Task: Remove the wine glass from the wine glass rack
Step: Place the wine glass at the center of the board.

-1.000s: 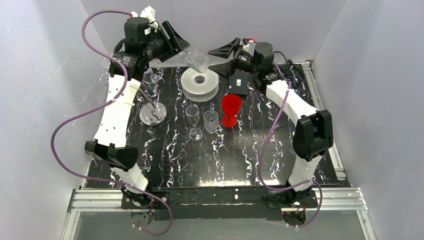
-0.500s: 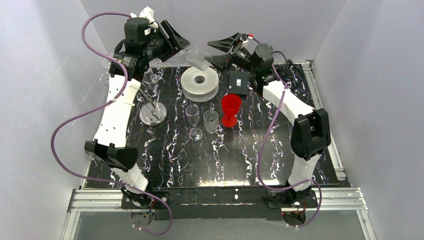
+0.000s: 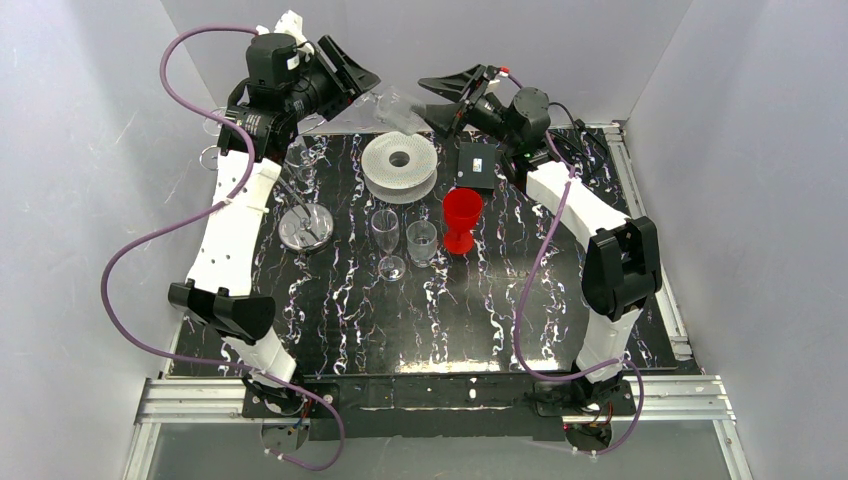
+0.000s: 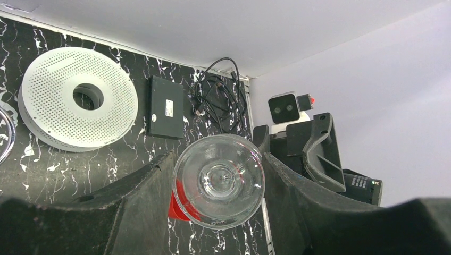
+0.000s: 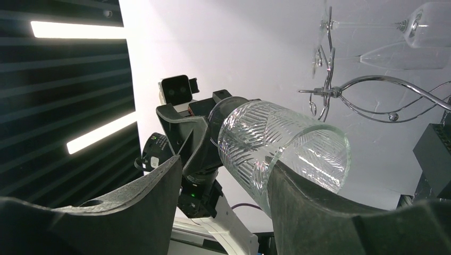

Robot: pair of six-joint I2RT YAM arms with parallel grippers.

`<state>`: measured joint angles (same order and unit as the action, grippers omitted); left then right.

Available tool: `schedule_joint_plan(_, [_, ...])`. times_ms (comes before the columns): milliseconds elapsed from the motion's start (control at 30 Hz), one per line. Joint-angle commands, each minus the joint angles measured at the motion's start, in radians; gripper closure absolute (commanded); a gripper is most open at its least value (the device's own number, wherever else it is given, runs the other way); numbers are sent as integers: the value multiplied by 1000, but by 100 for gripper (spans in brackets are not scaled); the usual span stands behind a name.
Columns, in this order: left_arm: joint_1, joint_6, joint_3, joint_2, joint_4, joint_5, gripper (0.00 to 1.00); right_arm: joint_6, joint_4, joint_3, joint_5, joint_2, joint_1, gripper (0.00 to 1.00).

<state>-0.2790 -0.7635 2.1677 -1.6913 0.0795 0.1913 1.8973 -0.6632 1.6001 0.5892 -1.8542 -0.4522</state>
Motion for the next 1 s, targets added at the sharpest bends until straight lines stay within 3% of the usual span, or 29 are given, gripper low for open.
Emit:
schedule_joint_plan(0, [-5, -30, 4, 61, -73, -4, 100, 26, -111, 51, -27, 39, -6, 37])
schedule_joint_plan(167, [-5, -34, 3, 62, -101, -11, 100, 33, -140, 44, -45, 52, -7, 49])
schedule_joint_plan(667, [-5, -91, -48, 75, -125, -41, 100, 51, -225, 15, -79, 96, -6, 61])
schedule_joint_plan(800, [-6, -96, -45, 69, -126, -45, 100, 38, -227, 20, -78, 104, -6, 74])
schedule_joint_plan(967, [-6, -100, -41, 61, -123, -49, 100, 29, -229, 26, -82, 110, -8, 79])
